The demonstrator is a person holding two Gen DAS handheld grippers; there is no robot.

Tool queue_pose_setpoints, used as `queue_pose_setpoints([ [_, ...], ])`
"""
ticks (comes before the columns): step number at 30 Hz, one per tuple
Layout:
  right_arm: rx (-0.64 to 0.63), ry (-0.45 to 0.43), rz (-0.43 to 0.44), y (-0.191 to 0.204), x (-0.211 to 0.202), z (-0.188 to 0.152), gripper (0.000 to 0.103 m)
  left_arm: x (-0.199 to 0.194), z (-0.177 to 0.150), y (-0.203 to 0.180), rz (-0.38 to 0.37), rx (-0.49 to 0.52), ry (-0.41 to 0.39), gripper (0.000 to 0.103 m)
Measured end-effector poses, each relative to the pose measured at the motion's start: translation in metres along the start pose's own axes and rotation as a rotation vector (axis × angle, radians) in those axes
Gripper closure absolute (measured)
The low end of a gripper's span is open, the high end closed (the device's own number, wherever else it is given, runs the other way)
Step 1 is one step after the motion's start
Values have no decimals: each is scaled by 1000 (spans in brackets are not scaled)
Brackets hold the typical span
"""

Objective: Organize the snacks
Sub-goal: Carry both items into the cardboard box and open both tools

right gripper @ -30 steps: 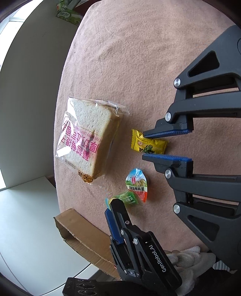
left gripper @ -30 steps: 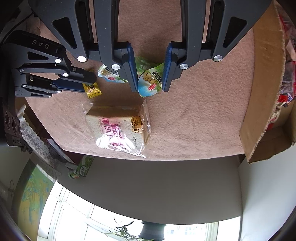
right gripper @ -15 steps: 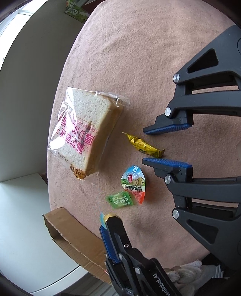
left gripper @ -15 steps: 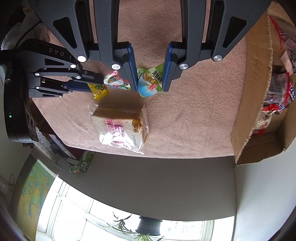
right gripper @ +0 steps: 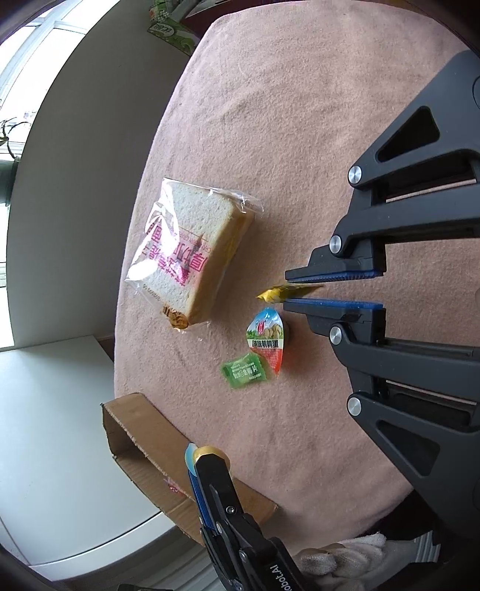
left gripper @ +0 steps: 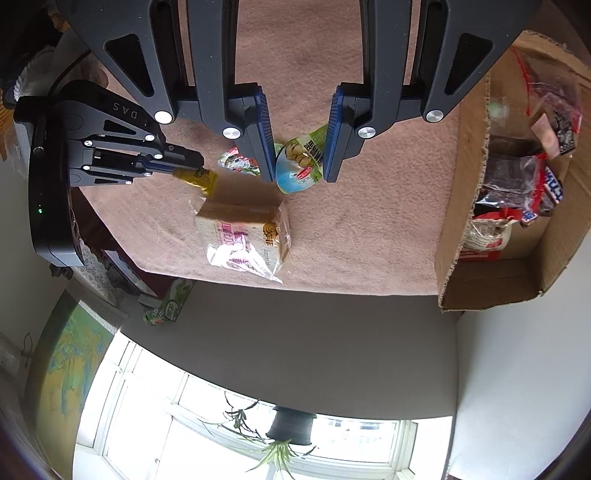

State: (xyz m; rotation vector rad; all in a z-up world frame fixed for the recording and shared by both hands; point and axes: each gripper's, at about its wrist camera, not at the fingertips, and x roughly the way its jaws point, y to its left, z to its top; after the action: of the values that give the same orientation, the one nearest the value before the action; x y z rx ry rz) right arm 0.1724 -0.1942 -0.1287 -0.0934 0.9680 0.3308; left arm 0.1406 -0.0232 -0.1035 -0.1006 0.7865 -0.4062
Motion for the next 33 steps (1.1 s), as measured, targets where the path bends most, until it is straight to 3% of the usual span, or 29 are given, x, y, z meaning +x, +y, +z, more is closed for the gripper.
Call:
queue_pose_setpoints([
  [8, -9, -20, 7, 7, -6, 6, 98, -28, -4, 20, 29, -33, -47, 79],
  [14, 60, -27, 57, -6, -13, 9, 98, -45, -6, 40, 63, -65, -76, 79],
  [19, 90, 26, 82, -19, -4, 5, 98, -52, -9, 55, 84, -93, -84, 79],
  [20, 89, 43, 73, -19, 0, 2, 96, -53, -9, 57, 83, -99, -86, 79],
  [22, 67, 66, 57, -15, 9, -5, 80, -53, -11, 58, 80, -104, -86, 79],
  [23, 56, 69, 48, -13, 11, -9, 67, -53, -11, 58, 79, -105, -86, 79],
  [24, 45, 72, 36, -10, 14, -12, 63, -53, -12, 59, 78, -107, -87, 79],
  [29, 5, 113, -4, -4, 33, -17, 63, -52, -14, 60, 78, -118, -81, 79],
  [32, 10, 104, -27, -7, 33, -14, 79, -53, -14, 62, 79, -125, -82, 79],
  [33, 21, 103, -18, -9, 33, -14, 79, -54, -14, 62, 78, -127, -84, 79],
])
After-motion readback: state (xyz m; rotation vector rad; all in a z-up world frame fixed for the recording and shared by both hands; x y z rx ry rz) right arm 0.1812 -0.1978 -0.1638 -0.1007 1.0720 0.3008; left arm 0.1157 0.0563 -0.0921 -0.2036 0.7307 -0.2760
